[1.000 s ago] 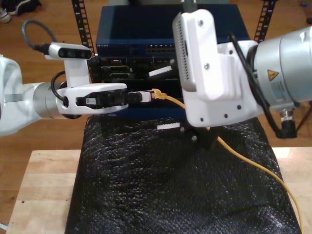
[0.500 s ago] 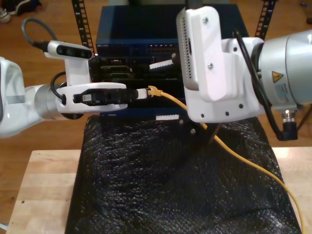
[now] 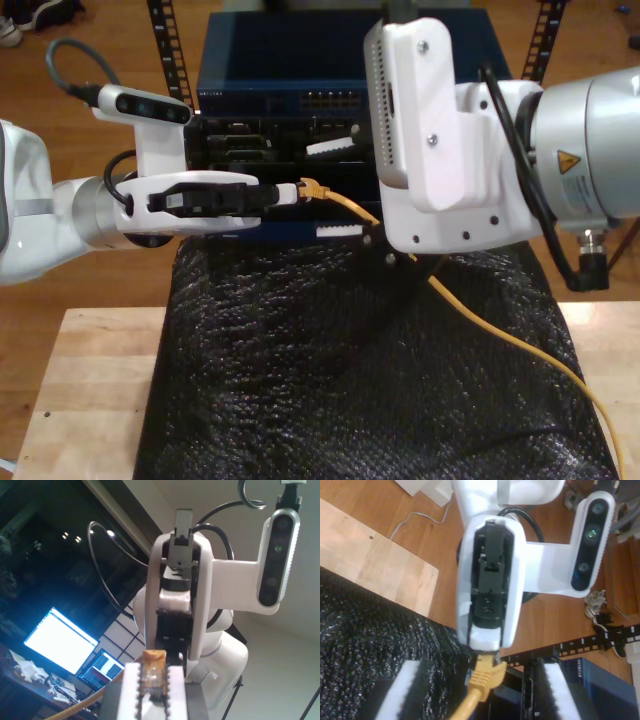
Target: Grab the cable and plug it in
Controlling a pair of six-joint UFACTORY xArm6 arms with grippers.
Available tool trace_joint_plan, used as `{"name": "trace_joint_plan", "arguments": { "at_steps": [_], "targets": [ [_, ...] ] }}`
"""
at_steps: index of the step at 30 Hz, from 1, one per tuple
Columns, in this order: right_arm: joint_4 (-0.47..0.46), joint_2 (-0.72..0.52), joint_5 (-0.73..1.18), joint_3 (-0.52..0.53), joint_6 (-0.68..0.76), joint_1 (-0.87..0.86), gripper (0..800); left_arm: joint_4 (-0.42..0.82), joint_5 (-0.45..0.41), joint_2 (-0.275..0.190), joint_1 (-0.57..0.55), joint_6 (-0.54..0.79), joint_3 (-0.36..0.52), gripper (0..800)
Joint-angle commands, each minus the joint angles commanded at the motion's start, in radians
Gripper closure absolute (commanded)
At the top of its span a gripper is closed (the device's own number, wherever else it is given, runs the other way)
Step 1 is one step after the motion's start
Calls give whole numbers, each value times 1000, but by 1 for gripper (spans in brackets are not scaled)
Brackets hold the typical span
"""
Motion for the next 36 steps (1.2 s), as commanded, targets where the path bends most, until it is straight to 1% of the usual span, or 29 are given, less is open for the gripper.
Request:
{"name": "trace_joint_plan", "arguments": {
  "at_steps": [8, 10, 15, 30, 36],
  "targets": [
    [0, 0, -11, 5, 2, 0, 401, 0, 15, 0, -2, 0, 0, 786],
    [0, 0, -11, 5, 2, 0, 436, 0, 17, 0, -2, 0, 0, 785],
    [0, 0, -11, 6, 3, 0, 472, 0, 20, 0, -2, 0, 0, 784],
    [2, -3, -11, 5, 6, 2, 534, 0, 21, 2, -2, 0, 0, 780],
    [2, -9, -11, 6, 8, 6, 535, 0, 21, 3, -2, -11, 0, 780]
  ]
}}
